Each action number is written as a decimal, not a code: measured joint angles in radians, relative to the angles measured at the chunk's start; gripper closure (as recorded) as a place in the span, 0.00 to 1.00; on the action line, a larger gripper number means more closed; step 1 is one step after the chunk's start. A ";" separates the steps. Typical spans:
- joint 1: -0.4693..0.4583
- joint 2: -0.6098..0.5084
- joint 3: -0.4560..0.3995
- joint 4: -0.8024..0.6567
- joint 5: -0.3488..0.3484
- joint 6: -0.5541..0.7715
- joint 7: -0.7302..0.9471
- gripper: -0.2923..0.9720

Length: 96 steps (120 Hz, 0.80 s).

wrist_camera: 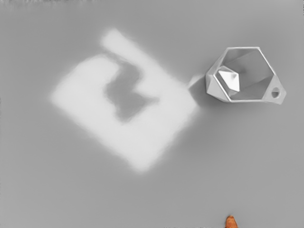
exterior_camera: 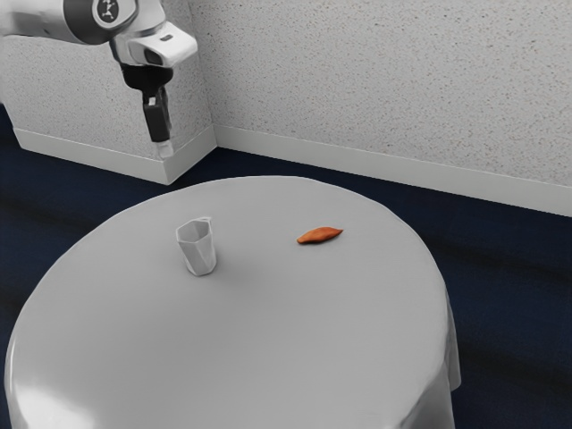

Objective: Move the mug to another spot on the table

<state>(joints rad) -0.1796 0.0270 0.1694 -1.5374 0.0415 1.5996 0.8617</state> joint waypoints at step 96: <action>0.109 0.215 0.007 0.127 -0.112 0.004 -0.280 0.23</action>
<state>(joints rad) -0.0708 0.2419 0.1766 -1.4109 -0.0706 1.6034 0.5814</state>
